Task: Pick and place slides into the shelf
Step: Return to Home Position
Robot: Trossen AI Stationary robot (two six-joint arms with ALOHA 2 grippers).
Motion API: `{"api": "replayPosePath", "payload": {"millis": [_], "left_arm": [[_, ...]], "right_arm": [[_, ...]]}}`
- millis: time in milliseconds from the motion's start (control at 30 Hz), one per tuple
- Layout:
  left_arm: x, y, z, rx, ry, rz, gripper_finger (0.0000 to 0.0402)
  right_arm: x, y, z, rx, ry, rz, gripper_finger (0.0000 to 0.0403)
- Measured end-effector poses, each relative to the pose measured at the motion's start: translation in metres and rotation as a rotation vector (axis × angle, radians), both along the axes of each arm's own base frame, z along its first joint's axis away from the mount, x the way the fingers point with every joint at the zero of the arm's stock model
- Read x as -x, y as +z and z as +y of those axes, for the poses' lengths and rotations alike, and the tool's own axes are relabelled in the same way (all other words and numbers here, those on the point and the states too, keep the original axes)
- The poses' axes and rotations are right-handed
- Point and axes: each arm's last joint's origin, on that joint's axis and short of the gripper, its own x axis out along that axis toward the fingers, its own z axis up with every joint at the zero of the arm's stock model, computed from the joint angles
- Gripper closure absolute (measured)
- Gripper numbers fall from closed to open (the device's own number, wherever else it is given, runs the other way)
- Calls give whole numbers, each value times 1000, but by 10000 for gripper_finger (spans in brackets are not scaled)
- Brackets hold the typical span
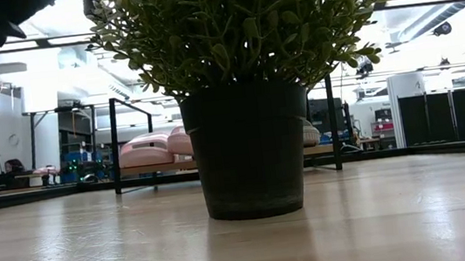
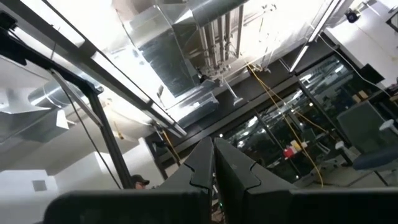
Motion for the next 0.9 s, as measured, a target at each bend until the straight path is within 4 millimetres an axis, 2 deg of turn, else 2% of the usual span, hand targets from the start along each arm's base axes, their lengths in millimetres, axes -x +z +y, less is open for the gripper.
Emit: {"api": "replayPosePath", "payload": {"millis": [600,900], "left_arm": [[24,-33,-5,-1,-3,-12,402],[32,-49,-6,-71,33,8,401]], "right_arm": [[-15,-29,0,-9,31,87,394],[-18,-35,0,-8,37,104,394]]}}
